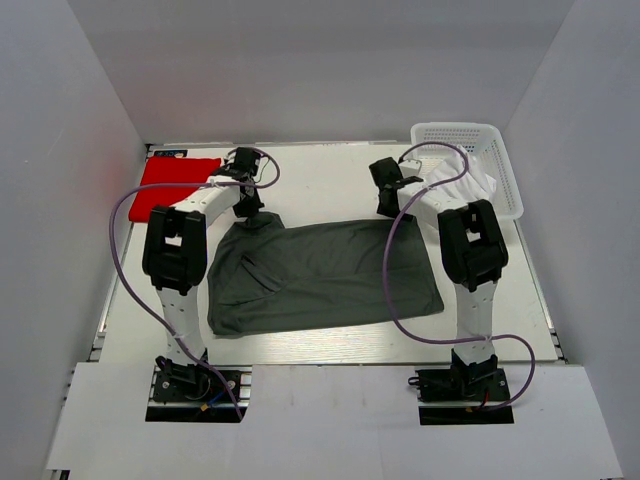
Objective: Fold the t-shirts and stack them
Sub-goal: Grap the side of the flattened tshirt furthest away from the robot with both arms, then fold the other side of the tshirt into a rectangle
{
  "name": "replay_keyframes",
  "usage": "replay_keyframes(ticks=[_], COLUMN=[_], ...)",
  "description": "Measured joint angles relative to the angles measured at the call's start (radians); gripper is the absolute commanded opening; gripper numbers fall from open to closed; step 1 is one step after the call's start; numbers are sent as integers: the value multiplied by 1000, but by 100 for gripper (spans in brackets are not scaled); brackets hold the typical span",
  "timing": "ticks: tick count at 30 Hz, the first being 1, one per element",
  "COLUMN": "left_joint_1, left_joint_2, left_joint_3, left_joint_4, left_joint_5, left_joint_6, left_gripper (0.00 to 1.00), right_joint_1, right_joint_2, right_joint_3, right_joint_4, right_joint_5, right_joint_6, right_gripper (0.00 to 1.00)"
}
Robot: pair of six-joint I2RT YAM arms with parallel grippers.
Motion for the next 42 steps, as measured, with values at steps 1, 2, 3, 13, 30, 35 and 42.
replay_keyframes(ticks=[1, 2, 3, 13, 30, 35, 42], left_joint_1=[0, 0, 0, 0, 0, 0, 0], left_joint_2=[-4, -6, -8, -19, -135, -272, -499], left_joint_3=[-6, -11, -13, -31, -133, -267, -446], left_joint_4=[-1, 1, 2, 19, 27, 35, 44], left_joint_5=[0, 0, 0, 0, 7, 27, 59], left_joint_6=[0, 0, 0, 0, -19, -53, -111], left_gripper=[0, 0, 0, 0, 0, 0, 0], right_joint_1=[1, 1, 2, 0, 2, 13, 49], right_joint_2=[3, 5, 8, 14, -47, -201, -414], right_joint_3=[13, 24, 33, 48, -73, -207, -385], right_joint_4=[-10, -16, -21, -64, -16, 18, 53], right_joint_5=[5, 10, 13, 31, 2, -7, -5], right_joint_6=[-4, -6, -10, -16, -11, -35, -42], right_gripper=[63, 63, 65, 46, 0, 0, 0])
